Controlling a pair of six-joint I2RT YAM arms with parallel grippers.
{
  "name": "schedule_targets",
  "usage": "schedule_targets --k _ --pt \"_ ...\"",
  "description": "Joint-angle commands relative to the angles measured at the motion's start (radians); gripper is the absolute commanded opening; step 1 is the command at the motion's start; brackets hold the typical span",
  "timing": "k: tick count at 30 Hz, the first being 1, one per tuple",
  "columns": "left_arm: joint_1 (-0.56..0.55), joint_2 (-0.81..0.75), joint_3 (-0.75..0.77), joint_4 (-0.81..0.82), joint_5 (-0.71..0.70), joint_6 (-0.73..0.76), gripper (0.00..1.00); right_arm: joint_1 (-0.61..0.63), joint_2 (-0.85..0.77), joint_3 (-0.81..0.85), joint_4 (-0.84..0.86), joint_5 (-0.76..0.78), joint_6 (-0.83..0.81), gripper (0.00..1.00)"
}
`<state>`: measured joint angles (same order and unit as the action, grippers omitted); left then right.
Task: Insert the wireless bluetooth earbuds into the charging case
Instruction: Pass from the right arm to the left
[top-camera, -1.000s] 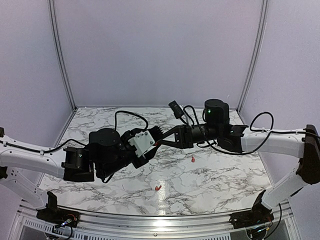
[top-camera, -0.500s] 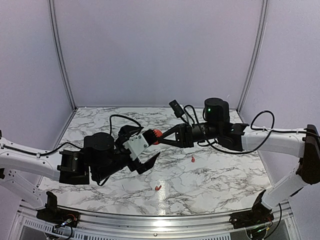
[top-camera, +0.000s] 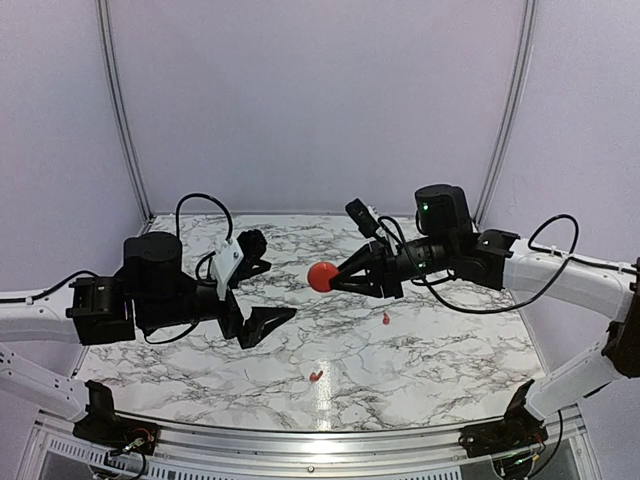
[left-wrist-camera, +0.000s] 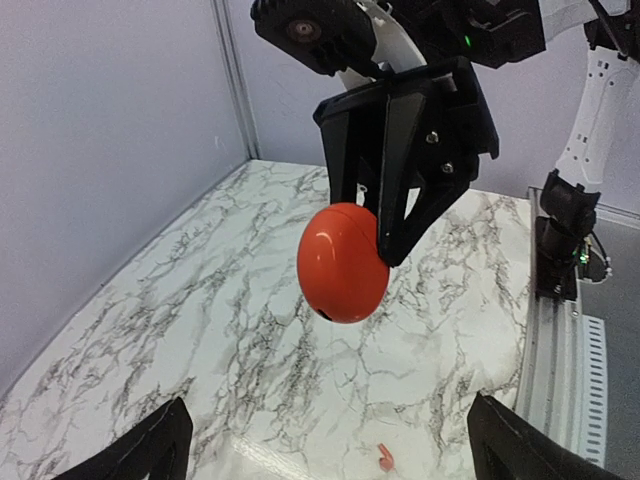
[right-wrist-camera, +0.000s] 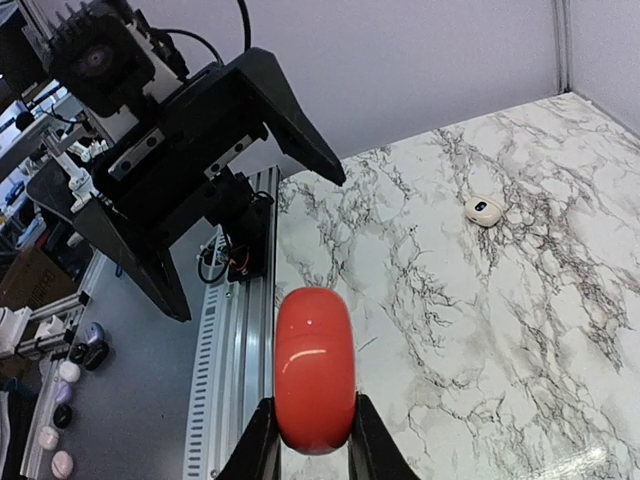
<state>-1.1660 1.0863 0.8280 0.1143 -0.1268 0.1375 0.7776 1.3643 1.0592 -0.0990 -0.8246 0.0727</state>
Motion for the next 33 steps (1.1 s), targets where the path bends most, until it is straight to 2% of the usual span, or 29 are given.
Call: schedule_targets --k 1,4,8,12,21,33 --pt "0.043 -0.046 0.020 -0.096 0.272 -0.061 0.99 0.040 -0.021 0.064 -0.141 0.016 -0.167 0.06" --pt "0.050 -0.025 0.031 -0.105 0.357 -0.029 0.98 0.086 -0.013 0.082 -0.196 0.045 -0.219 0.06" --pt "0.051 0.069 0.076 -0.142 0.445 -0.012 0.82 0.130 0.009 0.101 -0.222 0.060 -0.243 0.06" --pt "0.053 0.116 0.093 -0.135 0.471 -0.005 0.65 0.153 0.018 0.115 -0.228 0.060 -0.246 0.06" --pt "0.061 0.139 0.082 -0.050 0.513 -0.035 0.44 0.183 0.038 0.141 -0.257 0.073 -0.259 0.06" --pt "0.080 0.127 0.067 -0.007 0.514 -0.052 0.35 0.186 0.053 0.147 -0.265 0.073 -0.262 0.06"
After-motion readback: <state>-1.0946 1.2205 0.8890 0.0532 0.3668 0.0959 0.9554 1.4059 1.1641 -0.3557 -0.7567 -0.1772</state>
